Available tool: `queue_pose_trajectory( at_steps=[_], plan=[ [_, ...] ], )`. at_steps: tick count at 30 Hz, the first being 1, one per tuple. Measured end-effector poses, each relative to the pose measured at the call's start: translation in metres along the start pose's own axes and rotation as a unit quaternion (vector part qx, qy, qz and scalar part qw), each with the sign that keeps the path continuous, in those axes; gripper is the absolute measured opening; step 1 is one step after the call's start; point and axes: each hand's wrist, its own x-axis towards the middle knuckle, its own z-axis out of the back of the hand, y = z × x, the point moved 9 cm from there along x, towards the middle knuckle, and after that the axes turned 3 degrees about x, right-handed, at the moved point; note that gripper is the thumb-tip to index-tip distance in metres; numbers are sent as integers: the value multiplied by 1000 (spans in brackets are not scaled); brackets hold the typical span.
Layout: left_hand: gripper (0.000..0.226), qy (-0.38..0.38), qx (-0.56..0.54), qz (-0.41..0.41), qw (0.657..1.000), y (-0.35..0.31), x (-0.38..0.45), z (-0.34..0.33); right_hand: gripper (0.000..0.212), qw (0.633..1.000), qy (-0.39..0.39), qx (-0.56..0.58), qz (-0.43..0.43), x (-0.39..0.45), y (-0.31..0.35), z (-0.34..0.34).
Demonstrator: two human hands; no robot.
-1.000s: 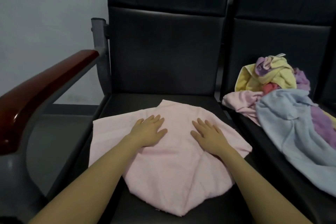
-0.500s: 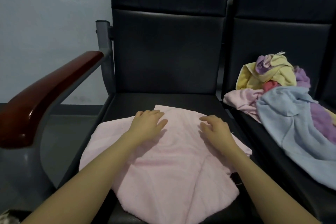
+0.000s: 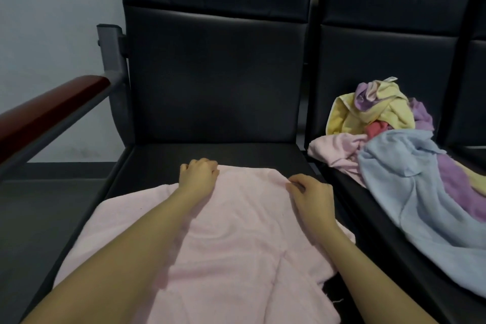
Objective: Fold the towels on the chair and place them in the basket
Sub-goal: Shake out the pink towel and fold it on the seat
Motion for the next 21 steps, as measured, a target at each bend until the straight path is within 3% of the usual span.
queue_pose_trajectory(
  at_steps=[6,10,14,17,21],
  plan=[
    [20,-90,-88,12,992,3,-14,23,15,980,-40,-69,181,-14,32,9],
    [22,-159,-129,-20,979,-3,-42,66,13,978,-65,-40,194,-23,47,20],
    [22,-170,-282,-28,944,8,-69,95,17,975,-80,2,209,-30,75,34],
    [25,-199,-328,-13,923,21,-95,124,21,967,-85,22,237,-39,105,51],
    [25,-212,-321,20,923,43,-128,149,13,962,-23,16,271,-58,137,52]
  ],
)
